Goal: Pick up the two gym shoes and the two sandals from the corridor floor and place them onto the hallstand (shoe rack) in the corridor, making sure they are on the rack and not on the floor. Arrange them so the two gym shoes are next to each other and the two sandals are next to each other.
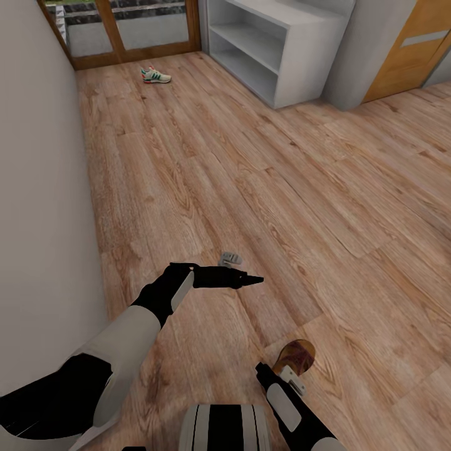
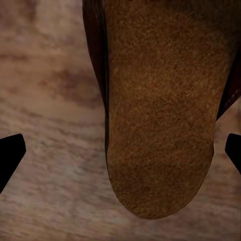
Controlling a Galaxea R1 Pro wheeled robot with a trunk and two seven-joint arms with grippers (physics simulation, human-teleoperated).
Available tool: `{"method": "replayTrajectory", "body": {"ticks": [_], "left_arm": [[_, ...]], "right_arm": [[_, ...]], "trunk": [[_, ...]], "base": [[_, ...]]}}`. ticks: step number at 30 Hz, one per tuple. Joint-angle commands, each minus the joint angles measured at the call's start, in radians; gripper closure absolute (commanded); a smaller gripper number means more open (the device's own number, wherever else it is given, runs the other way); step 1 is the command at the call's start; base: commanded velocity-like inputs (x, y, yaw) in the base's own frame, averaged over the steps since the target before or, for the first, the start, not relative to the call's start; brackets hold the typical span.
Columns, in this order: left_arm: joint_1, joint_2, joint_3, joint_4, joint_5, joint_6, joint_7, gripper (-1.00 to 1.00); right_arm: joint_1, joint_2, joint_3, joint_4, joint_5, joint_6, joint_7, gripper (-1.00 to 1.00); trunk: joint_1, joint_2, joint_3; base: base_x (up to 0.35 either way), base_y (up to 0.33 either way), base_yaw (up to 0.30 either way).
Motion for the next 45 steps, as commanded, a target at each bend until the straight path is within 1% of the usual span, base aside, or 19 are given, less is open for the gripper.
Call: {"method": "replayTrajectory", "body": {"ticks": [1, 3, 8, 20, 25, 41, 45], "left_arm": [[-0.001, 0.000, -0.001, 0.000, 0.006, 0.009, 0.000, -1.00], [-0.001, 0.000, 0.000, 0.000, 0.006, 0.009, 0.000, -1.00], [0.000, 0.000, -0.001, 0.001, 0.006, 0.009, 0.000, -1.00], [0.000, 0.000, 0.000, 0.004, 0.006, 0.009, 0.000, -1.00], [0.000, 0.000, 0.000, 0.006, 0.006, 0.009, 0.000, -1.00], [0.000, 0.000, 0.000, 0.011, 0.006, 0.008, -0.001, -1.00], [0.000, 0.000, 0.000, 0.012, 0.005, 0.008, -0.001, -1.00]], "right_arm": [[0.000, -0.001, 0.007, -0.001, -0.010, -0.004, -0.007, -1.00], [0.000, -0.002, 0.007, -0.001, -0.010, -0.004, -0.007, -1.00], [0.000, -0.002, 0.007, -0.001, -0.010, -0.004, -0.007, -1.00], [0.000, -0.003, 0.007, -0.001, -0.010, -0.004, -0.007, -1.00], [0.000, -0.004, 0.007, 0.000, -0.010, -0.004, -0.007, -1.00], [0.000, -0.009, 0.007, 0.000, -0.010, -0.004, -0.007, -1.00], [0.000, -0.010, 0.007, 0.000, -0.010, -0.004, -0.007, -1.00]], "trunk": [[0.000, 0.000, -0.001], [0.000, 0.000, -0.001], [0.002, -0.001, -0.021], [0.002, -0.001, -0.028], [0.004, -0.003, -0.048], [0.004, -0.003, -0.052], [0.006, -0.003, -0.068]], "base": [[0.000, 0.000, 0.000], [0.000, 0.000, 0.000], [0.000, 0.000, 0.009], [0.000, 0.000, 0.033], [0.000, 0.000, 0.003], [0.000, 0.000, 0.000], [0.000, 0.000, 0.000]]}}
